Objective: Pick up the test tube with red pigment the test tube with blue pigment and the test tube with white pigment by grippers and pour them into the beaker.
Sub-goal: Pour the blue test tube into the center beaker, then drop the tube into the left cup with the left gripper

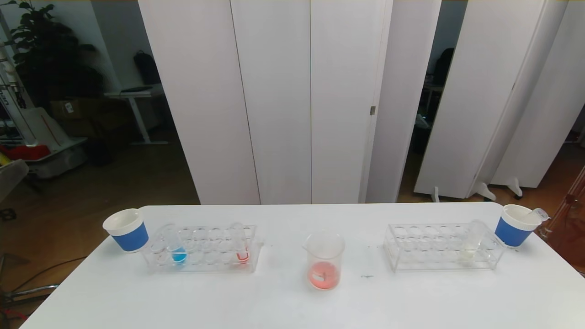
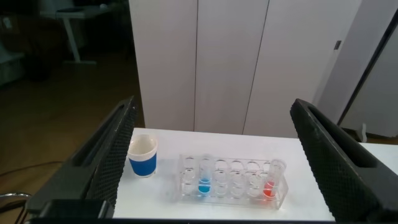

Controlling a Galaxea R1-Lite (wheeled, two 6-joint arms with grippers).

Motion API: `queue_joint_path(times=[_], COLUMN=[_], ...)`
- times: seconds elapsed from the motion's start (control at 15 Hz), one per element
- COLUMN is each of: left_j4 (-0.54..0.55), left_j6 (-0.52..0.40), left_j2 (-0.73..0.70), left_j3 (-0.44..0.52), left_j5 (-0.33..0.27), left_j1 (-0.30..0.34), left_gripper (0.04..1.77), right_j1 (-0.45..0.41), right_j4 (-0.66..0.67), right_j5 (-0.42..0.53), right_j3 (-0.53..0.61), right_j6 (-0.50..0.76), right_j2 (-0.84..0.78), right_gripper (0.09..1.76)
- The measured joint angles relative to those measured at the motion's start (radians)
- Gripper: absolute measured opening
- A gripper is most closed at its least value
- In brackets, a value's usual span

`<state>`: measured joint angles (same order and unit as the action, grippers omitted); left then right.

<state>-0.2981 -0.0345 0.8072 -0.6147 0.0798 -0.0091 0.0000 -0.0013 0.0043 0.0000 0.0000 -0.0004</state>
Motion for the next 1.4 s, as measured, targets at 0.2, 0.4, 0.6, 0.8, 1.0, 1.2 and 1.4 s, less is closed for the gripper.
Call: queue_joint_path(times=[0.2, 0.4, 0.6, 0.8, 1.0, 1.2, 1.4], left_j4=[-0.109, -0.210, -0.300, -0.352, -0.388, -0.391, -0.429], left_j6=[-0.010, -0.011, -0.009, -0.013, -0.024, -0.089, -0.098], left_j2=[0.138, 0.256, 0.351, 0.421, 0.485, 0.537, 0.588], left_j3=[0.044, 0.124, 0.209, 0.266, 0.284, 0.270, 0.256], left_j5=[-0.003, -0.011, -0.013, -0.013, -0.034, -0.058, -0.059], left_j1=[-0.005, -0.027, -0.054, -0.094, -0.109, -0.106, -0.101], left_gripper=[1.75, 1.75, 1.75, 1.75, 1.75, 1.75, 1.75], right_j1=[0.000, 0.000, 0.000, 0.000, 0.000, 0.000, 0.000], right_j4=[0.000, 0.000, 0.000, 0.000, 0.000, 0.000, 0.000], right_j5=[0.000, 0.000, 0.000, 0.000, 0.000, 0.000, 0.000], right_j3=[0.000, 0.000, 0.000, 0.000, 0.000, 0.000, 0.000], right_j6=[0.000, 0.000, 0.000, 0.000, 0.000, 0.000, 0.000], right_j2=[0.000, 0.000, 0.000, 0.000, 0.000, 0.000, 0.000], right_gripper=[1.75, 1.75, 1.75, 1.75, 1.75, 1.75, 1.75])
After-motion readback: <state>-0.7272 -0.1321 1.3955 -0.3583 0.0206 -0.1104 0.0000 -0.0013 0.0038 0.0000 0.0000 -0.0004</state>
